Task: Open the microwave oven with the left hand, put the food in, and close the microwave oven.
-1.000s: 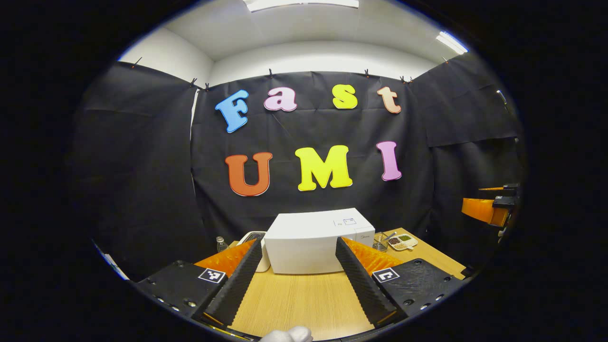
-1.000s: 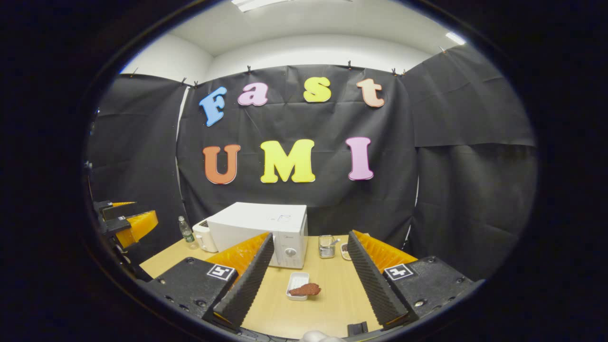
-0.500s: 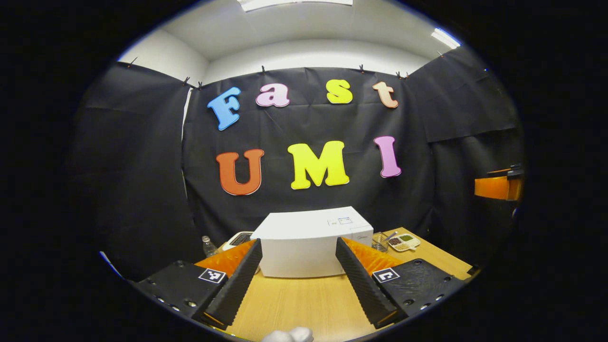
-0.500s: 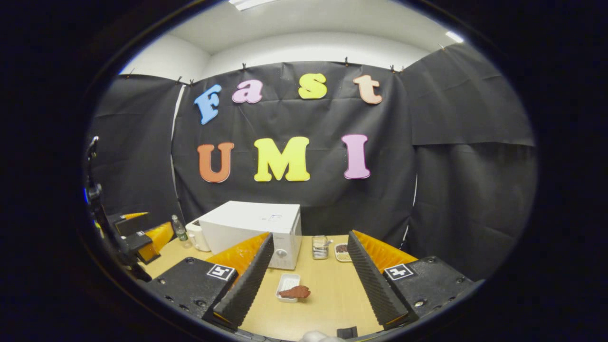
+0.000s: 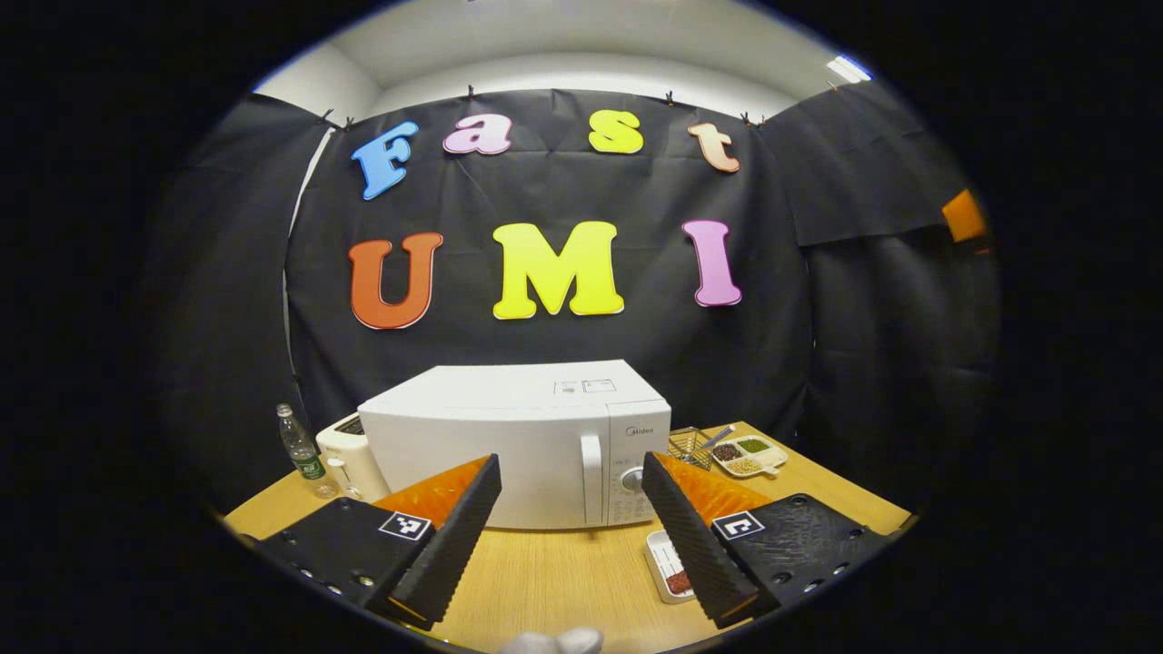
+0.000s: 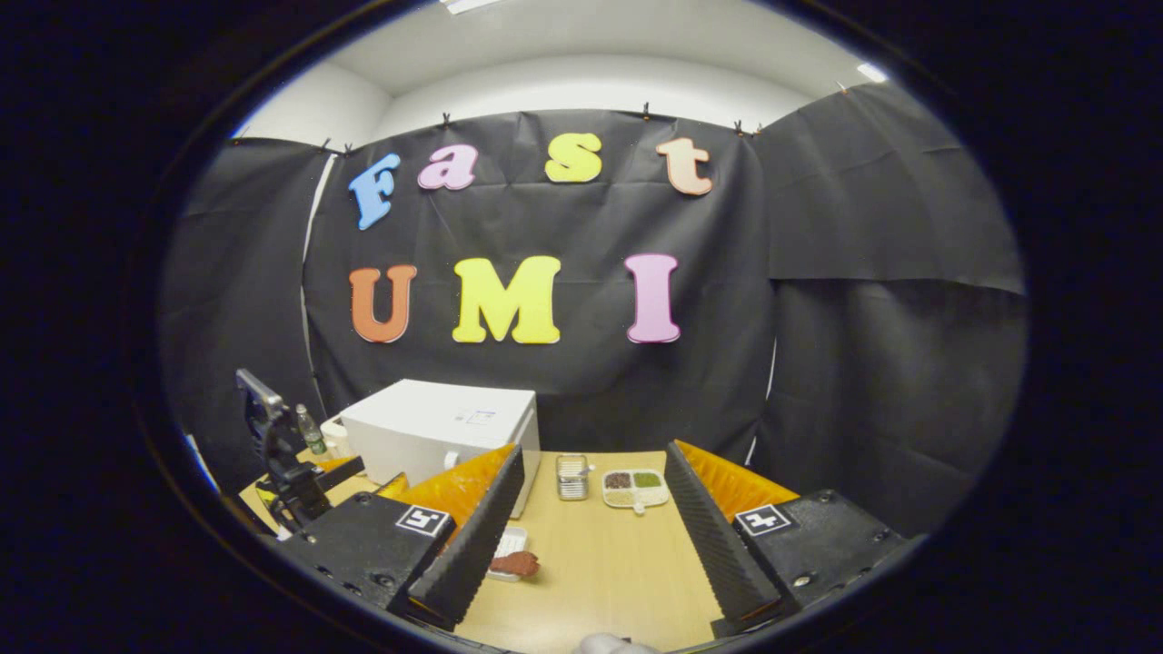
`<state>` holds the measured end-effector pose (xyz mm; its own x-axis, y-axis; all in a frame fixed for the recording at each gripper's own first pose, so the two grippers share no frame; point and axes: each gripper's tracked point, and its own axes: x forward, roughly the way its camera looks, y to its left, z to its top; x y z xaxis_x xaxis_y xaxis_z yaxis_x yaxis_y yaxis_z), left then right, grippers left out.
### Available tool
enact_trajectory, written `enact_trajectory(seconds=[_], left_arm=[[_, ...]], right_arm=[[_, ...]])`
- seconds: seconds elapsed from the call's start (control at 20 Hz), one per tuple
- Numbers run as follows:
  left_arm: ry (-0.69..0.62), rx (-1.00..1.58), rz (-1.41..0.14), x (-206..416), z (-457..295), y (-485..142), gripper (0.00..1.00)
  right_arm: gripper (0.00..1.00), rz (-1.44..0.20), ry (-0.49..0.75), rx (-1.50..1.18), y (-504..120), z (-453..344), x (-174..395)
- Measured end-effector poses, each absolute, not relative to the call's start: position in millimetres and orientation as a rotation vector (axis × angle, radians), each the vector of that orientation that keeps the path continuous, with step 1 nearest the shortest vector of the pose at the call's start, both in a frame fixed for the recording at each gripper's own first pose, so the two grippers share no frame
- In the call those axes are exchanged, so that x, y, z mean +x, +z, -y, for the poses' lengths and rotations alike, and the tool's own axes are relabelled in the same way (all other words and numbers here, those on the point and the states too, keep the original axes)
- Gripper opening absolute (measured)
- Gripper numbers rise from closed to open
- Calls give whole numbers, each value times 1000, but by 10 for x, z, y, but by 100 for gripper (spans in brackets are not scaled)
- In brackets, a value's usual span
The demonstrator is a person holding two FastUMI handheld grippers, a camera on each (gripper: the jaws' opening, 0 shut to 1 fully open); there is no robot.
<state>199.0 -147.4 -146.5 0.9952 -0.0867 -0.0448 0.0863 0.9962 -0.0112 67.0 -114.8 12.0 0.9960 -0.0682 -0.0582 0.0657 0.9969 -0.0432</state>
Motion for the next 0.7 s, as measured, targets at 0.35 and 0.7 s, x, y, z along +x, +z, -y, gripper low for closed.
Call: enact_trajectory(seconds=[0.35, 0.7], left_arm=[[-67, -15, -106, 2924, 1696, -2121, 96], [-44, -40, -126, 3302, 1613, -2376, 79]], right_arm=[[99, -137, -101, -80, -86, 1412, 815], [100, -208, -112, -82, -306, 1543, 979]])
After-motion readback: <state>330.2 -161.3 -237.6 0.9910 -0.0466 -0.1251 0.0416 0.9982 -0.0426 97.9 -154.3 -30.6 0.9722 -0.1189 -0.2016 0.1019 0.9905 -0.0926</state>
